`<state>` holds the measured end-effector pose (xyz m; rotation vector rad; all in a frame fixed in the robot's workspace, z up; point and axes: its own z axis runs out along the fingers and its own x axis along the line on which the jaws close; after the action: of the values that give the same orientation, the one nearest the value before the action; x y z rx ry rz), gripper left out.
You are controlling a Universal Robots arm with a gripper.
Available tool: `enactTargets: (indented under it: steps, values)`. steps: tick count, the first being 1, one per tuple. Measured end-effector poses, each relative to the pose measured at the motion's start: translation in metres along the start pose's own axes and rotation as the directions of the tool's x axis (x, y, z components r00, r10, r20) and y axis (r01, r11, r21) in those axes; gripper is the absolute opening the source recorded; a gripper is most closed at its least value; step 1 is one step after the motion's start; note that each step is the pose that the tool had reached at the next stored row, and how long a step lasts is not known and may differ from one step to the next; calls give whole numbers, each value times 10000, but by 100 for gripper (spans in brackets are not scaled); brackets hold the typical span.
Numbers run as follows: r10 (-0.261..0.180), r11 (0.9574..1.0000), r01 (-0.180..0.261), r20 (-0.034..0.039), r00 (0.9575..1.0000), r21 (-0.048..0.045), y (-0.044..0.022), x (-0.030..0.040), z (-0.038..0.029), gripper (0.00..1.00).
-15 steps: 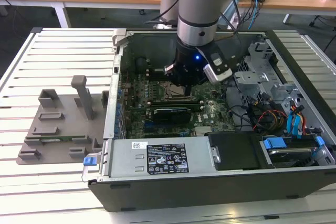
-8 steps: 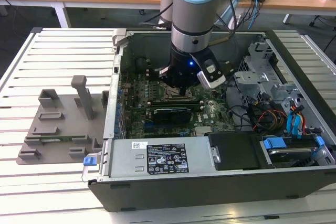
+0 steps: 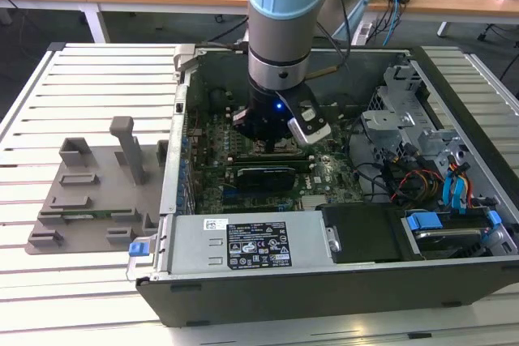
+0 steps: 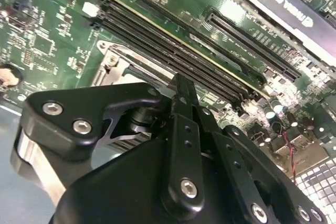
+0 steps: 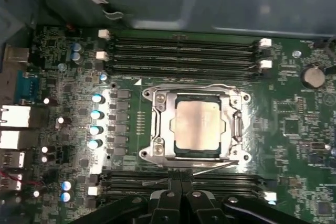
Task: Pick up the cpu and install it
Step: 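Install the second cpu locking lever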
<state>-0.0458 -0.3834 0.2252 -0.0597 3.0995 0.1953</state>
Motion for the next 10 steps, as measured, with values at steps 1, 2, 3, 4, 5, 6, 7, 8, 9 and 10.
enactTargets:
  steps: [1,2,3,4,5,6,7,8,9,10]
  values:
    - [3,10000,-3,3,10000,-42,-2,57,23,11]
    - [3,10000,-3,4,10000,-60,-1,77,31,11]
    - [2,10000,-2,2,10000,-58,-2,95,38,11]
    - [3,10000,-3,3,10000,-60,-3,123,55,11]
    - [2,10000,-2,3,10000,-59,-4,145,69,11]
    - [3,10000,-3,4,10000,-64,-5,179,89,11]
    - [3,10000,-3,4,10000,-66,-4,203,106,11]
    - [3,10000,-3,3,10000,-71,-3,238,127,11]
    - [3,10000,-3,4,10000,-81,0,251,138,11]
    - [4,10000,-4,4,10000,-96,10,261,150,11]
